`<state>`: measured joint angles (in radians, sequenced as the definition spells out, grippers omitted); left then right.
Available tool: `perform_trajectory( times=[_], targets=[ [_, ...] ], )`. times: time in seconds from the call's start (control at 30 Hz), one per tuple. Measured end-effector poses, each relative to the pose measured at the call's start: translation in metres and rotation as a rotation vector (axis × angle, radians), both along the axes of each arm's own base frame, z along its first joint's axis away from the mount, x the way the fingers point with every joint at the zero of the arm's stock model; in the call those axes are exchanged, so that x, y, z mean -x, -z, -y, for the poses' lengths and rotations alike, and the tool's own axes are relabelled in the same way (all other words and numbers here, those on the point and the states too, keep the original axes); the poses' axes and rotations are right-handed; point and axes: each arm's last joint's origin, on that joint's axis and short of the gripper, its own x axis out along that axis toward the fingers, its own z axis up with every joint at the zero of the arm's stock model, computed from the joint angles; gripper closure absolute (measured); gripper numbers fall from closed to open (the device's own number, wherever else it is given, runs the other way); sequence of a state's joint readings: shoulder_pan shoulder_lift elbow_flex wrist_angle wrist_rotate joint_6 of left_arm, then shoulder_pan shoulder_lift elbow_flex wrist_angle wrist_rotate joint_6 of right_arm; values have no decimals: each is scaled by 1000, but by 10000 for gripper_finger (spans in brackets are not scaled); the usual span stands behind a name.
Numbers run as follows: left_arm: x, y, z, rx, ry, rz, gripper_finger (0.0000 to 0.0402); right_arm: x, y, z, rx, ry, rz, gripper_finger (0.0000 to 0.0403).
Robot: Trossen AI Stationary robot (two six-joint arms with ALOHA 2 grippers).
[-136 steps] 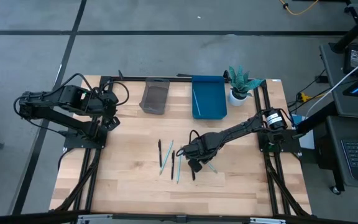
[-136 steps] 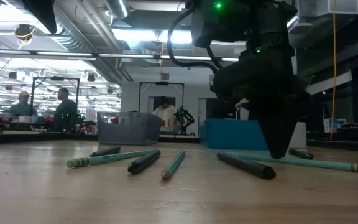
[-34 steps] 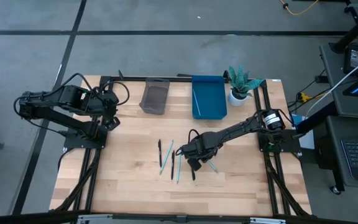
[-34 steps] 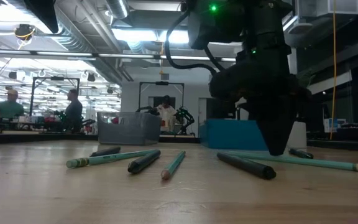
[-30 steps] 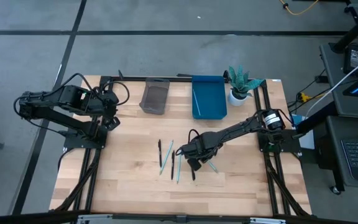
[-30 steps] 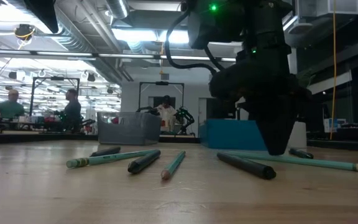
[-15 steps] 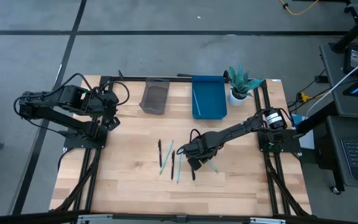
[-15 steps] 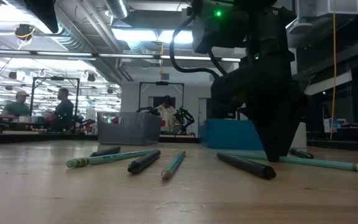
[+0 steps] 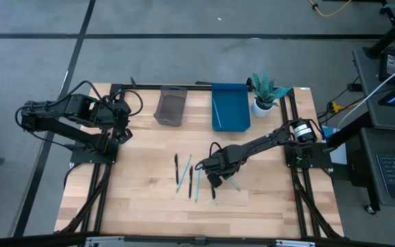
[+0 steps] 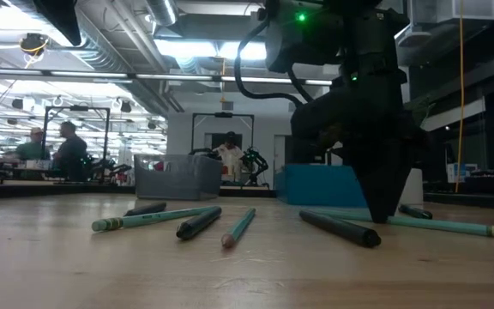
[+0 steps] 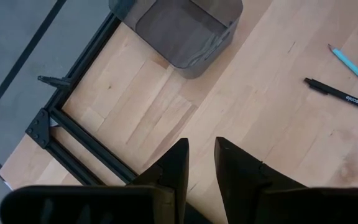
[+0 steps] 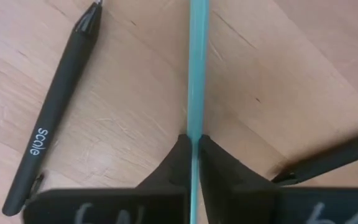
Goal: Sort pens & pencils
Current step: Put the right light blue pencil into the blue bin
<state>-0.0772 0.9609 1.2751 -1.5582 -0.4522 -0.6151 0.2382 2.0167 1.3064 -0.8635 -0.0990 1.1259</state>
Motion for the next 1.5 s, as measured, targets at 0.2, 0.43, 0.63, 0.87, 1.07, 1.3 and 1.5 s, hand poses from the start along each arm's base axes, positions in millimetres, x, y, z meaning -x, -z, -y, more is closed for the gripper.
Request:
perform_trajectory(
  times=[0.2,0.43,0.63,0.87,1.07,1.3,1.5],
  targets=[
    [0,0,0,0,0,0,329,1,0,0,1,24,-11,380],
    [0,0,0,0,0,0,329,1,0,0,-3,25,-16,389],
    [0,0,0,0,0,0,329,-1,-7,-1,7,19,-43,388],
    [0,0,0,0,-1,0,329,-3,-13,-1,20,-2,-51,398],
    [0,0,0,0,0,0,329,-7,-19,-1,37,-7,-38,398],
    [0,0,0,-5,14,-6,329,-7,-20,-1,38,-9,-37,395],
    [0,0,0,-5,14,-6,329,-7,-21,0,49,-10,-38,394]
  ],
)
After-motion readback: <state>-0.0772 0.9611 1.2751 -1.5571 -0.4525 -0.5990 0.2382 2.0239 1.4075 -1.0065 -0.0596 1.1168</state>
